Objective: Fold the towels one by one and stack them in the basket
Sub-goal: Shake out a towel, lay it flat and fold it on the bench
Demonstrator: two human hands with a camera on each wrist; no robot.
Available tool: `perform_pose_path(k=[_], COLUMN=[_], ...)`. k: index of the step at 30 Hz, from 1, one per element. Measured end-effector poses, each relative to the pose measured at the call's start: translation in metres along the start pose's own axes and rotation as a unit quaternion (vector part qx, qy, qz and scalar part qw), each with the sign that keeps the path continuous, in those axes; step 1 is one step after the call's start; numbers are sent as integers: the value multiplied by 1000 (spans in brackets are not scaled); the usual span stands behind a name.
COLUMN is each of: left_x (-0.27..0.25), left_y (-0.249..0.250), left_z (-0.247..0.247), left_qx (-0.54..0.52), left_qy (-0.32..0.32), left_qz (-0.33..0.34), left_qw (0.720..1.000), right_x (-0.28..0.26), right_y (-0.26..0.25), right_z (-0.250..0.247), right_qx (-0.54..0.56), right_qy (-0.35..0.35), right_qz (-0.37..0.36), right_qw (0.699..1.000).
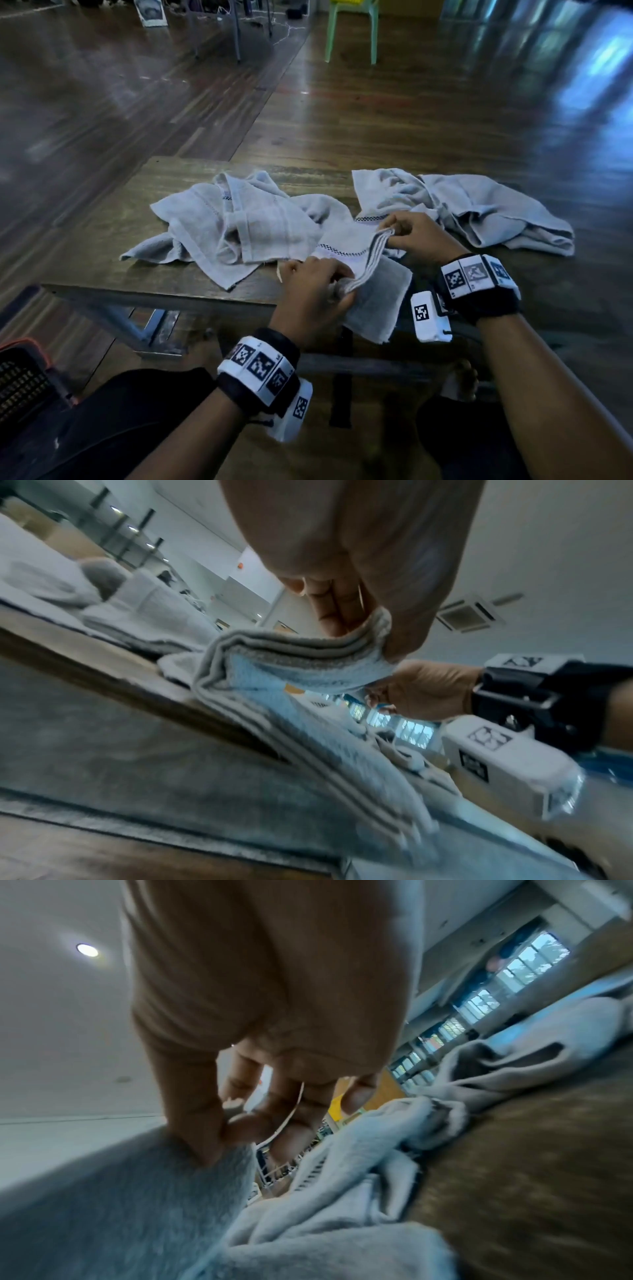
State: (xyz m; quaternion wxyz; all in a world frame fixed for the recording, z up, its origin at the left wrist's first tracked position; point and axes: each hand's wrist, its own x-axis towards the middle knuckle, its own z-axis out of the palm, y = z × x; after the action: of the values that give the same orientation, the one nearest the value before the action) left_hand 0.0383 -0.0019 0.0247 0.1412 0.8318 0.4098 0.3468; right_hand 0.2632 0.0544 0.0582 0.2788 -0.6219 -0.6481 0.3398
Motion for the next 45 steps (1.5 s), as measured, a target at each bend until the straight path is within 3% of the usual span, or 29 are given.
perform_pose_path(k=[4,7,15,26,31,34,37,41,45], left_x=[-10,-16,-17,-19,0,30,59,76,72], left_y=[13,14,19,19,22,9,-11,-22,-34], left_z=[29,43,57,70,51,37,30,35,48], left_qx=[43,62,91,120,38,87,189,251,233], left_qy=[-55,-70,-74,-153,-149,-147,-231,-323,-323], left_qz=[22,51,73,64,12,-20,-15,30,28], left_qw=[997,994,990,979,988,985,954,912,917], right_x=[-21,-27,-22,-19,-28,-38,-55,-85,-105], right_y=[21,37,62,69,63,55,34,15,22], right_z=[-10,-10,-4,1,2,4,17,43,61], right_qx=[65,88,24,-122,-223,-310,-348,-348,-379], right_qy=[-40,-23,-7,49,88,82,72,18,-46], right_qz=[66,100,100,119,85,58,7,-67,-67], right_qw=[995,991,995,984,967,946,935,935,922])
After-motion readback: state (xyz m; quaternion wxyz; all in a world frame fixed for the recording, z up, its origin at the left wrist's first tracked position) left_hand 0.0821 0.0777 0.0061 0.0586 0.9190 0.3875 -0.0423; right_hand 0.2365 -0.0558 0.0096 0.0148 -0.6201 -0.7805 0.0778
